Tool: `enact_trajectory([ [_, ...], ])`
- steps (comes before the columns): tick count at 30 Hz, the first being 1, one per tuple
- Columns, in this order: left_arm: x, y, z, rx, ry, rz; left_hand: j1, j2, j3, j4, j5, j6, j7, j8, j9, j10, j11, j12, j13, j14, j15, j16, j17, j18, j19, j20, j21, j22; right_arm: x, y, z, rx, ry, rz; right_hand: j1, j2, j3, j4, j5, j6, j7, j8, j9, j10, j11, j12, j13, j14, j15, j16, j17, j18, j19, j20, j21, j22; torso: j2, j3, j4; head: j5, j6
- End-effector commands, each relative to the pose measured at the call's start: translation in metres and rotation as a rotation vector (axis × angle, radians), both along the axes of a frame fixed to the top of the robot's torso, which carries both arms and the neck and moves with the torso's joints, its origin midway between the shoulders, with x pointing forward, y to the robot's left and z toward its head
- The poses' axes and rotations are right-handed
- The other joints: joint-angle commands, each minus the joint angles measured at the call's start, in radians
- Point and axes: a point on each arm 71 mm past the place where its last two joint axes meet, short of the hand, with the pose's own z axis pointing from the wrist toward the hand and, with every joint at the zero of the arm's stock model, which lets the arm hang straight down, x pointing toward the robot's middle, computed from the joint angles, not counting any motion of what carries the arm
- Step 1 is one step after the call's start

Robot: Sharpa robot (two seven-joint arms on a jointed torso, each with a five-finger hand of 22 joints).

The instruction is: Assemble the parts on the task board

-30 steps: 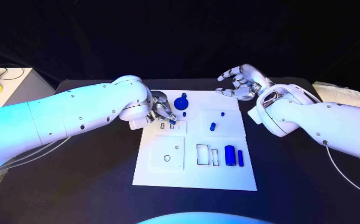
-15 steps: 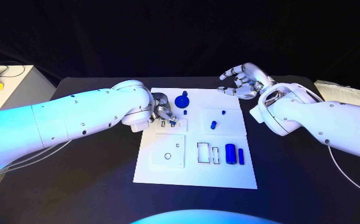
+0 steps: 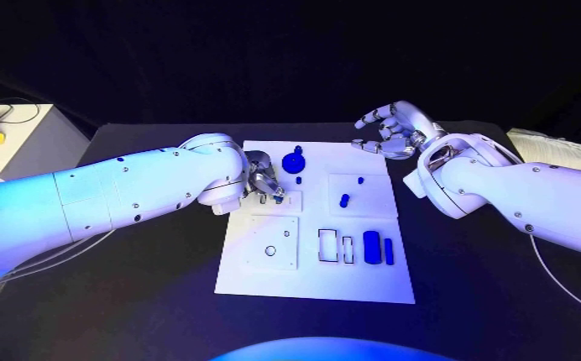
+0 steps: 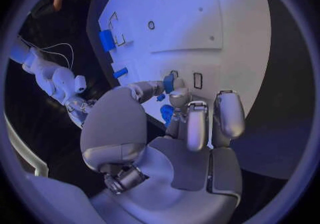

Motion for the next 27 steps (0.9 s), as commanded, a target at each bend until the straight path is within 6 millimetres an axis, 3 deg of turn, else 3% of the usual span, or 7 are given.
enact_trajectory([
  [1, -0.0004, -0.0013, -0.0005, 0.011, -0.015, -0.010, 0.003, 0.011, 0.213, -0.217, 0.004, 0.009, -0.003, 0.004, 0.001, 0.006, 0.002, 0.000, -0.002, 0.085, -0.006, 0.002, 0.196, -0.011, 0.005, 0.000, 0.004, 0.001, -0.0005, 0.0009, -0.0008, -0.006, 0.007, 0.012, -0.010, -0.002, 0.004, 0.003, 0.006, 0.002, 0.003, -0.005, -0.001, -0.003, 0.000, -0.004, 0.152, 0.085, 0.008, -0.003, 0.186, 0.015, 0.049, 0.006, -0.005, 0.181, 0.000, -0.0002, 0.0000, -0.001, -0.001],
  [27, -0.0029, 0.0010, -0.0014, 0.043, -0.008, -0.038, -0.002, 0.009, 0.221, -0.221, 0.023, 0.014, -0.006, 0.005, 0.004, 0.011, -0.001, 0.001, 0.000, 0.086, -0.008, 0.004, 0.200, -0.013, 0.010, -0.003, 0.007, 0.007, -0.0004, 0.0003, -0.0016, -0.007, 0.010, 0.010, -0.010, -0.002, 0.004, 0.003, 0.006, 0.002, 0.003, -0.005, -0.001, -0.003, 0.000, -0.004, 0.152, 0.085, 0.008, -0.003, 0.186, 0.015, 0.049, 0.006, -0.005, 0.181, 0.000, -0.0015, 0.0009, 0.000, -0.008],
])
